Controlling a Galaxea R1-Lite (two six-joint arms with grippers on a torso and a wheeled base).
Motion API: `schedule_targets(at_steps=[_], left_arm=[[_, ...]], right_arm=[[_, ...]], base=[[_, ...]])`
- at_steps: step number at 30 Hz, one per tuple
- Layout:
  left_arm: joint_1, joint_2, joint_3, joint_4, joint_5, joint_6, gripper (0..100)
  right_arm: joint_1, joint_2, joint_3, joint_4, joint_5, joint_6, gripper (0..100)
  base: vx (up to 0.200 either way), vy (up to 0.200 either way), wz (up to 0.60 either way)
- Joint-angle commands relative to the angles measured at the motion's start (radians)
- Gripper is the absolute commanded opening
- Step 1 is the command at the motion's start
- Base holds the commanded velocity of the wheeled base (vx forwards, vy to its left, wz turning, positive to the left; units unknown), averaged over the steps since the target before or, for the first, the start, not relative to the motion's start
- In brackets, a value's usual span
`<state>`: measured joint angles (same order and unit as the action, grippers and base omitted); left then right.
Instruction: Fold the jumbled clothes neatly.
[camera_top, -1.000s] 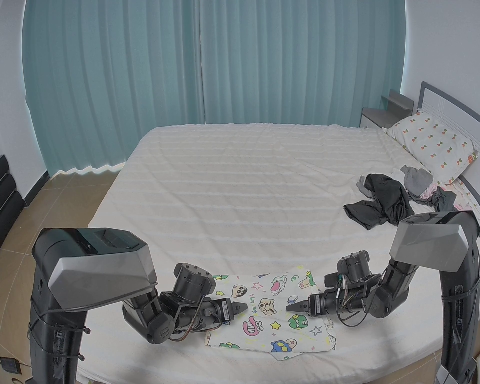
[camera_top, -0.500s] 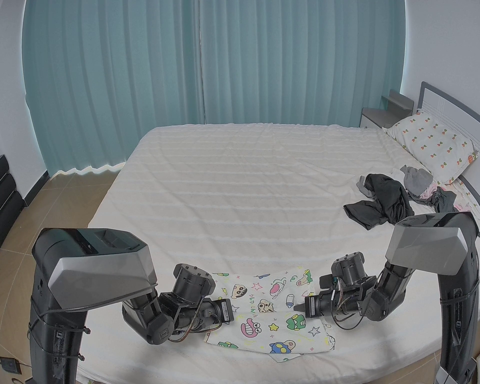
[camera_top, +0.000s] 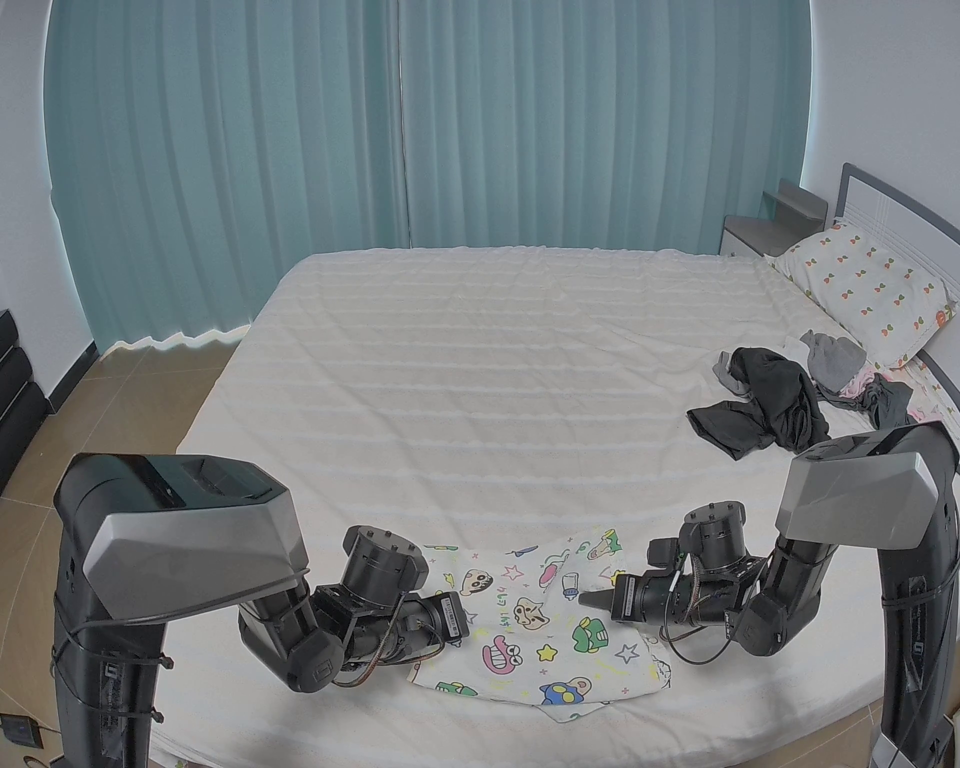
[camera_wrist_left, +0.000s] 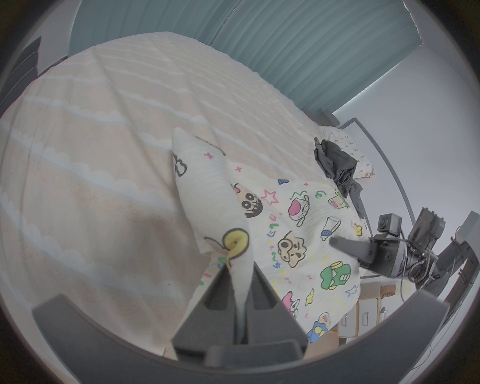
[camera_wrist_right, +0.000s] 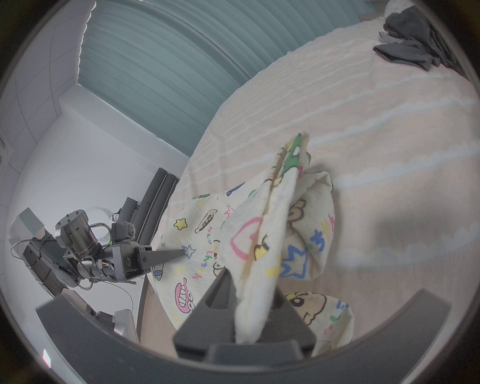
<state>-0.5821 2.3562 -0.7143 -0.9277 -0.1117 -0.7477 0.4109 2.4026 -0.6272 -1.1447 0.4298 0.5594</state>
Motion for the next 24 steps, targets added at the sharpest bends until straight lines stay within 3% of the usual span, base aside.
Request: schedule_targets(at_steps=[1,13,24], left_arm=[[-0.001,-0.009,0.032,-0.034,-0.019,-0.001,0],[-0.001,-0.008,0.068,-0.108,-0.042,-0.001,0],[0.001,-0.009,0.072,-0.109,-0.042,-0.001,0]], right_arm=[[0.000,-0.013,0.020,-0.003,-0.002,0.002,0],[-0.001,-0.039,0.047,-0.007,0.000,0.001,0],[0.000,-0.052,0.061,-0.007,-0.002,0.001,0]], base=[[0.000,0.000,0.00],[0.000,0.000,0.00],[0.000,-0.200,0.00]])
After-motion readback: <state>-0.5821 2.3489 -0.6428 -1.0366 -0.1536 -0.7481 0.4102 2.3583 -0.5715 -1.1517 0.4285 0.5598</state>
